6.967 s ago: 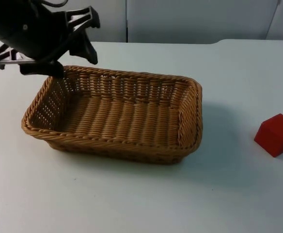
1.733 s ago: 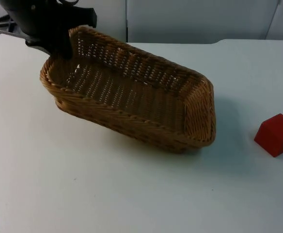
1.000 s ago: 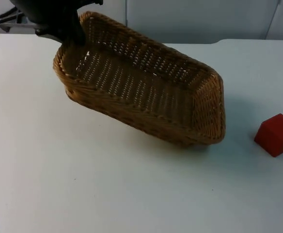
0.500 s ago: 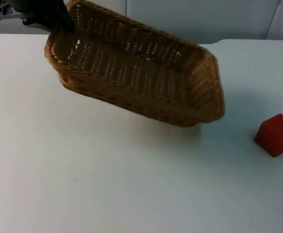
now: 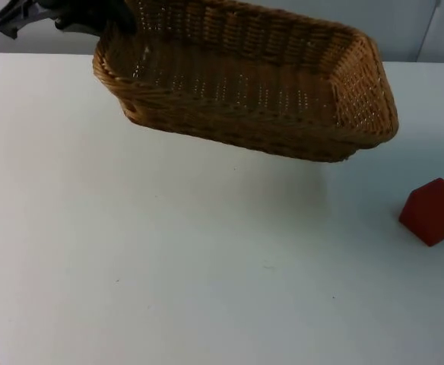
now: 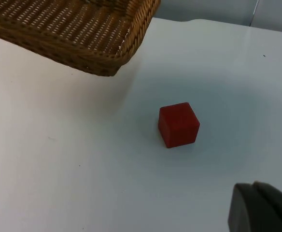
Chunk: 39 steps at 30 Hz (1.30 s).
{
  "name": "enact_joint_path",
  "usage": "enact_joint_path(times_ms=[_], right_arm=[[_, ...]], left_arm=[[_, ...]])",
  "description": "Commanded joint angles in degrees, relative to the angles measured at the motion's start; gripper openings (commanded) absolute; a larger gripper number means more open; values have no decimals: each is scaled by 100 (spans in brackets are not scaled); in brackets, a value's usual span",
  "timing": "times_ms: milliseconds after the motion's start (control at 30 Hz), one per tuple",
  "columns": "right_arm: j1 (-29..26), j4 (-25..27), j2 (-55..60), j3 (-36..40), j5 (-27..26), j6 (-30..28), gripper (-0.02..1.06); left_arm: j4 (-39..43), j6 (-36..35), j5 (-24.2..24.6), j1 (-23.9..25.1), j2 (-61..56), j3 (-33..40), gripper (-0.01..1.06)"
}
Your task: Pick up the basket with the left hand and place the cube into the basket with the right hand.
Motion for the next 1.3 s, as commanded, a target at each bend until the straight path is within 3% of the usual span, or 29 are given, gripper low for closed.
enact_joint_path(times_ms=[0, 333, 1267], right_arm=[[-25, -12, 12, 29, -53, -38, 0], [-25, -12, 12, 29, -53, -38, 0], [-25, -12, 12, 29, -53, -38, 0]], left_arm=[[-227, -31, -97, -9, -103, -56, 0], [163, -31, -150, -9, -103, -56, 0], [161, -31, -150, -9, -103, -56, 0]])
